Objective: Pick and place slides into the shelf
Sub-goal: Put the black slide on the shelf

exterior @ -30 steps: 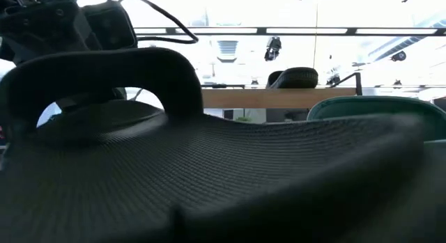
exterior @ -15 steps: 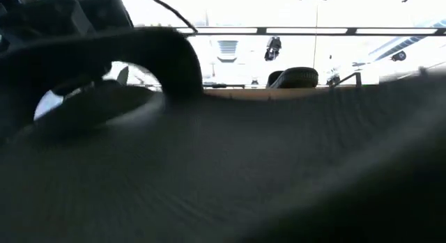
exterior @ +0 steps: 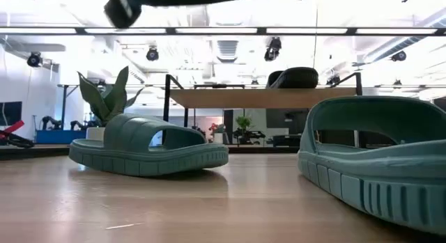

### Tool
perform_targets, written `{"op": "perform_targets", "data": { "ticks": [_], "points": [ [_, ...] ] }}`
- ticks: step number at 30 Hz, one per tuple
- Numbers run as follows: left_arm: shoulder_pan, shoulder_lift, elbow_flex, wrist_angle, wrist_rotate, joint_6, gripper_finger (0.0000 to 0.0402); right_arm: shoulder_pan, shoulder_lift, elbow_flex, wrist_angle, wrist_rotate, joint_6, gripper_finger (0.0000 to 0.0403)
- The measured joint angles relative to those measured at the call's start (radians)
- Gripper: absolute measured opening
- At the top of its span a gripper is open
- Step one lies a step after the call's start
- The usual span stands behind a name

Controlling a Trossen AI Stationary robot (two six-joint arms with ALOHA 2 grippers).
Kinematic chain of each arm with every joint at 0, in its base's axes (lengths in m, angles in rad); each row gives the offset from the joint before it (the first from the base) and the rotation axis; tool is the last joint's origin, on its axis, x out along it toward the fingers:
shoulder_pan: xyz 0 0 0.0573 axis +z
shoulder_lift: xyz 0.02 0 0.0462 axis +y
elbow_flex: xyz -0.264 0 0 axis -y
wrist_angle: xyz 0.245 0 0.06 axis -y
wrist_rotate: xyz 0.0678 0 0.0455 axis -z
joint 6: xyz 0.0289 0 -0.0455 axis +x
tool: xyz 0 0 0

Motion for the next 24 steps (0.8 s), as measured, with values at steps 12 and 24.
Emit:
{"op": "perform_targets", "data": {
  "ticks": [12,24],
  "points": [
    [0.364,0.103,0.530,-0.658,0.185,0.294,0.0000,-0.077,-0.102,-0.001,0.000,0.178,0.118,0.0192],
    [0.717,0.490,0.980,-1.072,0.565,0.505,0.0000,-0.158,-0.103,-0.002,0.005,0.192,0.161,0.0192]
  ]
}}
